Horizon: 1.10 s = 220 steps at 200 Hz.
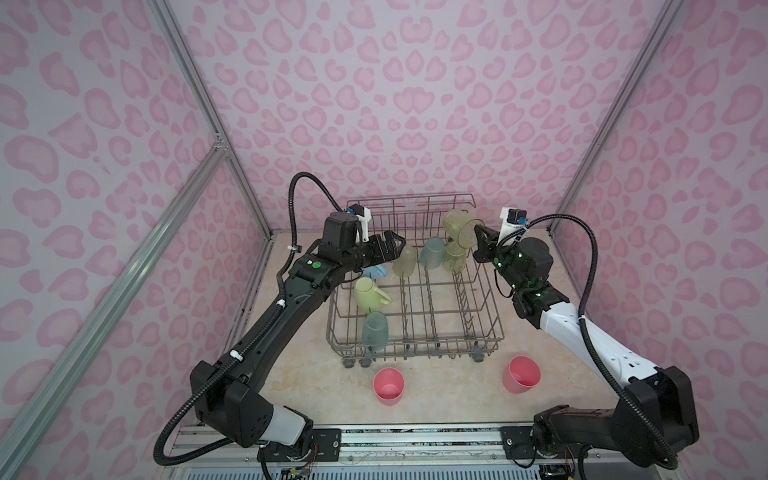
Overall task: Load the cups into the dish rack
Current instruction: 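Bring the green cup toward the left gripper while the left reaches to grasp it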
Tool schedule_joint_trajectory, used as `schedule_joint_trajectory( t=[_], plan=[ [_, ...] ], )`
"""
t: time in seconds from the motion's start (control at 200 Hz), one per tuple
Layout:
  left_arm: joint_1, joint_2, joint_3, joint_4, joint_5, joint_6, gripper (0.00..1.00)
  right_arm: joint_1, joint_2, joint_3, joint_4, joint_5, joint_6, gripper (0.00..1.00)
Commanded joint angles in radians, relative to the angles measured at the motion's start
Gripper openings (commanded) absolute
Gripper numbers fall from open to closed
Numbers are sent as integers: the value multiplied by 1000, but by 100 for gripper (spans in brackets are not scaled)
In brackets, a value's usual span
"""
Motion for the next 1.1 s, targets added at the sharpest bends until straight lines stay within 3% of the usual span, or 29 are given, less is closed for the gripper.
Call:
schedule_joint_trajectory(
  t=[0.0, 0.505, 1.095],
  plan=[
    [7, 24, 34, 30, 84, -208, 97, 25, 24, -24, 177, -79, -44, 0],
    [17, 172, 145, 69, 181, -575, 98, 95, 145, -79, 425, -212, -38, 0],
    [-4, 224, 143, 183, 224, -695, 99, 129, 227, -11, 413, -271, -58, 0]
  ],
)
